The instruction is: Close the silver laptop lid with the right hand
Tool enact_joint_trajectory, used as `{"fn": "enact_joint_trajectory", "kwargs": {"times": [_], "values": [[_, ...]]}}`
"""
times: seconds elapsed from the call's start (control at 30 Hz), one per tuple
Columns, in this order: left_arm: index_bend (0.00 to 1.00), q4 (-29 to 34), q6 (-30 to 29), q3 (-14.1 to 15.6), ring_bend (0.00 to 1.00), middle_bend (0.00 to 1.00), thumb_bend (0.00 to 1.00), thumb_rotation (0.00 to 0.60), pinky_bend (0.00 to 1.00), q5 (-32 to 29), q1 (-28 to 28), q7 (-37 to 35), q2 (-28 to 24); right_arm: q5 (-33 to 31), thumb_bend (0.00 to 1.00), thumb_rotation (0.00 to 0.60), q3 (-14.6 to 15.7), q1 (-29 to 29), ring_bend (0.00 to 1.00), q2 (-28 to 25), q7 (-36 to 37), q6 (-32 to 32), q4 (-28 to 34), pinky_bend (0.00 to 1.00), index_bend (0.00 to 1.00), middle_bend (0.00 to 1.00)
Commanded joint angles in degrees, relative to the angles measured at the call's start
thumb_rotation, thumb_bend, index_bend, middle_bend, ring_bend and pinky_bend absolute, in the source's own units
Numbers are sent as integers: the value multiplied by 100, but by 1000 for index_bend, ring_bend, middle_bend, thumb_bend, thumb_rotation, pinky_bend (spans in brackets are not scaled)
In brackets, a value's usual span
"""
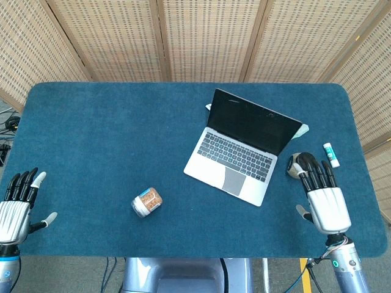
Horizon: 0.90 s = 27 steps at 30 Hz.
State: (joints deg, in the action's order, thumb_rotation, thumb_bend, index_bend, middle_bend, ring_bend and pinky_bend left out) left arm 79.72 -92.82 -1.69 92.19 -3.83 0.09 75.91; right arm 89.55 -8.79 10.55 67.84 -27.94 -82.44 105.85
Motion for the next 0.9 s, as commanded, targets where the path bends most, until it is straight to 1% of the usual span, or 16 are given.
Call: {"fn": "enact_joint_trajectory", "kwargs": {"times": [0.03,0.1,0.13,0.17,0.2,0.23,0.27,0.3,0.43,0.53,0.57,0.67,0.8,0.9], "values": [[0,-11,13,-20,0,0,9,600,0,-35,-4,-52,-12,-455,125,600,-498,398,0,-170,-535,286,530,0,0,0],[0,-20,34,-31,0,0,9,600,0,-64,-10,-92,-20,-702,173,600,-730,597,0,-135,-761,404,657,0,0,0],[0,-26,55,-37,0,0,9,600,0,-83,-16,-121,-25,-926,216,600,-865,730,0,-104,-945,502,729,0,0,0],[0,-33,76,-44,0,0,8,600,0,-101,-24,-146,-30,-1194,283,600,-1008,890,0,-71,-1163,615,805,0,0,0],[0,-37,86,-47,0,0,8,600,0,-109,-28,-155,-30,-1322,355,600,-1072,968,0,-54,-1264,665,834,0,0,0],[0,-45,111,-49,0,0,8,600,0,-126,-36,-175,-31,-1593,406,600,-1211,1152,0,-11,-1454,786,872,0,0,0],[0,-51,127,-50,0,0,8,600,0,-133,-42,-186,-33,-1784,485,600,-1296,1275,0,24,-1573,856,886,0,1,0],[0,-57,138,-52,0,0,8,600,0,-140,-47,-195,-33,-1962,551,600,-1371,1394,0,62,-1677,916,882,0,3,0],[0,-86,164,-64,0,0,8,600,0,-163,-62,-232,-28,-2627,728,600,-1594,1866,0,236,-1969,1132,739,0,14,0],[0,-121,175,-56,0,0,8,600,0,-139,-81,-282,-13,-3145,938,600,-1725,2224,0,387,-2152,1258,506,0,45,0],[0,-135,176,-57,0,0,9,600,0,-139,-84,-293,-8,-3289,986,600,-1766,2324,0,450,-2169,1275,415,0,55,0],[0,-187,185,-81,0,0,8,600,0,-178,-91,-289,13,-3915,1000,600,-1894,2655,0,631,-2274,1355,110,0,85,12],[0,-223,234,-101,0,0,9,600,0,-234,-108,-308,27,-4496,1000,600,-1952,3070,0,832,-2494,1391,-379,0,115,42],[0,-241,255,-97,0,0,8,600,0,-240,-117,-300,38,-4622,1000,600,-1918,3212,0,909,-2551,1398,-604,0,132,68]]}}
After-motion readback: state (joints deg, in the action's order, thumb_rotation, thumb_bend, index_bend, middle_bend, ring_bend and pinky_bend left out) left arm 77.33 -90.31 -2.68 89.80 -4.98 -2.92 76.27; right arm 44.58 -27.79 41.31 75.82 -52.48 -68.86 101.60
